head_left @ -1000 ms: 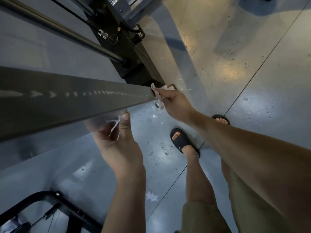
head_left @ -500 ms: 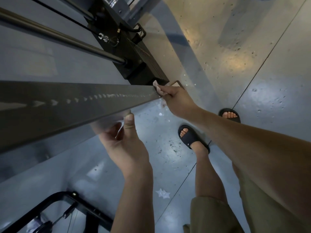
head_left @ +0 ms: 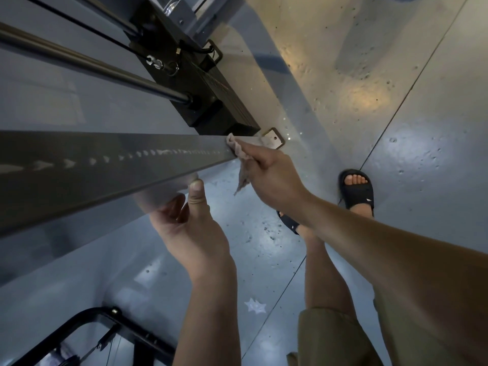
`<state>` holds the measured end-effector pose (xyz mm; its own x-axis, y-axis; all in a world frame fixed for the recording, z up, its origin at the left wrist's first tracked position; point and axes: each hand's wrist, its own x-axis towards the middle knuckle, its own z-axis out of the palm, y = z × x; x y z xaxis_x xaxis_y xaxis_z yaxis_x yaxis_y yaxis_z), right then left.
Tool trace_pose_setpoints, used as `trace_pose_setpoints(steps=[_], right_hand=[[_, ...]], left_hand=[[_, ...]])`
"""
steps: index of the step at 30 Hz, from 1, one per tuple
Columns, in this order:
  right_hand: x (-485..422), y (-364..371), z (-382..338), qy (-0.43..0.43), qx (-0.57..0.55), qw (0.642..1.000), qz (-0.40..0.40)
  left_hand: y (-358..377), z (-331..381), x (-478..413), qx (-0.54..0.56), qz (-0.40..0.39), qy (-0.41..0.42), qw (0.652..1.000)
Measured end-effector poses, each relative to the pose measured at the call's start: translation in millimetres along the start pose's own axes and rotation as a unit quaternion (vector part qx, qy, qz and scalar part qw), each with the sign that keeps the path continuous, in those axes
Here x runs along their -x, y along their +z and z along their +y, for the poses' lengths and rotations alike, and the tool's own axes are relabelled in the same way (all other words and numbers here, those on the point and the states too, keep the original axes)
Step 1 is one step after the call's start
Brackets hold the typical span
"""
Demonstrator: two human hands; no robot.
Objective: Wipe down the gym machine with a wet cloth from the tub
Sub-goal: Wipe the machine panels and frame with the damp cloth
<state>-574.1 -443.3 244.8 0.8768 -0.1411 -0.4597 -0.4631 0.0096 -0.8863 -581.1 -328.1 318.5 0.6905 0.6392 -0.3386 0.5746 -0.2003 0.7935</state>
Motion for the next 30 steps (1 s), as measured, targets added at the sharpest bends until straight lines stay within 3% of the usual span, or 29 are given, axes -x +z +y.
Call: trace_pose_setpoints(steps=[2, 5, 7, 13, 19, 24, 30], right_hand=[[-6, -2, 3, -0.014, 0.029, 0.999, -0.006], [-38, 0, 20, 0.070, 0.003, 0.997, -0.011], [-38, 4, 18, 0.081, -0.019, 0.997, 0.003], [6, 1, -3, -0.036, 0.025, 0.999, 0.008], [-31, 4, -2, 0.044, -0.020, 0.999, -0.007], [22, -4, -19, -0.031, 0.009, 0.999, 0.002], [-35, -3, -4, 0.008, 0.010, 1.000, -0.028]], left_hand=[[2, 0, 2, 0.000, 0.002, 0.000, 1.000], [1, 1, 0, 0.000, -0.002, 0.000, 1.000], [-1, 1, -1, -0.007, -0.008, 0.001, 1.000], [1, 0, -2, 0.002, -0.001, 0.001, 1.000], [-2, 1, -6, -0.001, -0.016, 0.022, 1.000], [-1, -2, -7, 0.008, -0.011, 0.023, 1.000], [-2, -1, -7, -0.007, -0.028, 0.042, 0.999]])
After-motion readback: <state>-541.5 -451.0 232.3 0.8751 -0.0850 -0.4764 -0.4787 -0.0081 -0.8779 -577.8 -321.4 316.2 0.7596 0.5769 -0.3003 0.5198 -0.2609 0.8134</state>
